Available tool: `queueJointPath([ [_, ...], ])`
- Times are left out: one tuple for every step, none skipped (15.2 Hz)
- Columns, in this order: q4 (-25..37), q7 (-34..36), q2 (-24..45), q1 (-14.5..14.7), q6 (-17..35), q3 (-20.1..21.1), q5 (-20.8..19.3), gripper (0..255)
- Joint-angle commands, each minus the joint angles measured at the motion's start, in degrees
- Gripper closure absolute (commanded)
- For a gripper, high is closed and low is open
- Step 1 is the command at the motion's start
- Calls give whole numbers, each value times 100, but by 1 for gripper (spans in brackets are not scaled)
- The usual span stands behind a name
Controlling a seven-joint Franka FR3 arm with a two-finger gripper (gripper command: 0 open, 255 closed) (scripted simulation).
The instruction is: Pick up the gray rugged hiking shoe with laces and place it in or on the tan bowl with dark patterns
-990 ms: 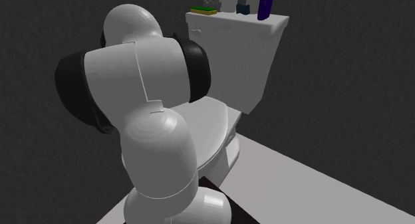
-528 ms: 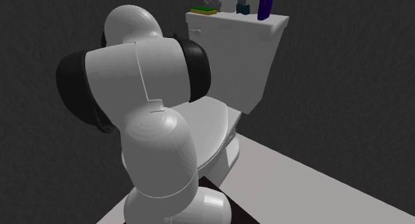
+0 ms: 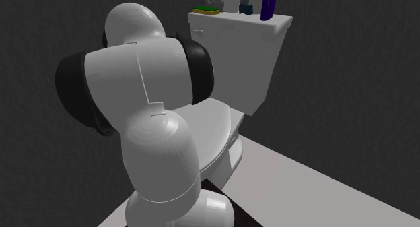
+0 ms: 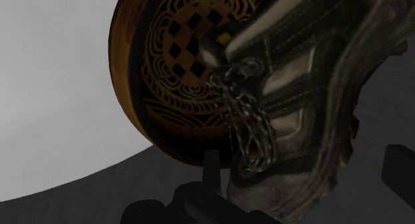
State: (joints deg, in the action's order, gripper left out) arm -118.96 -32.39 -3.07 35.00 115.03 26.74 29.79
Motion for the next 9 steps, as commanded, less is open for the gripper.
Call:
queueJointPath([
  [206, 3, -115, -76, -356, -89, -31, 0],
  [305, 7, -151, -106, -505, -128, -47, 0],
  [305, 7, -151, -106, -505, -128, -47, 0],
  [305, 7, -152, -106, -505, -128, -46, 0],
  [305, 7, -151, -106, -505, -128, -46, 0],
  [305, 7, -151, -106, -505, -128, -47, 0],
  [305, 7, -151, -106, -505, -128, -47, 0],
  [305, 7, -151, -106, -505, -128, -47, 0],
  [305, 7, -151, -106, -505, -128, -47, 0],
])
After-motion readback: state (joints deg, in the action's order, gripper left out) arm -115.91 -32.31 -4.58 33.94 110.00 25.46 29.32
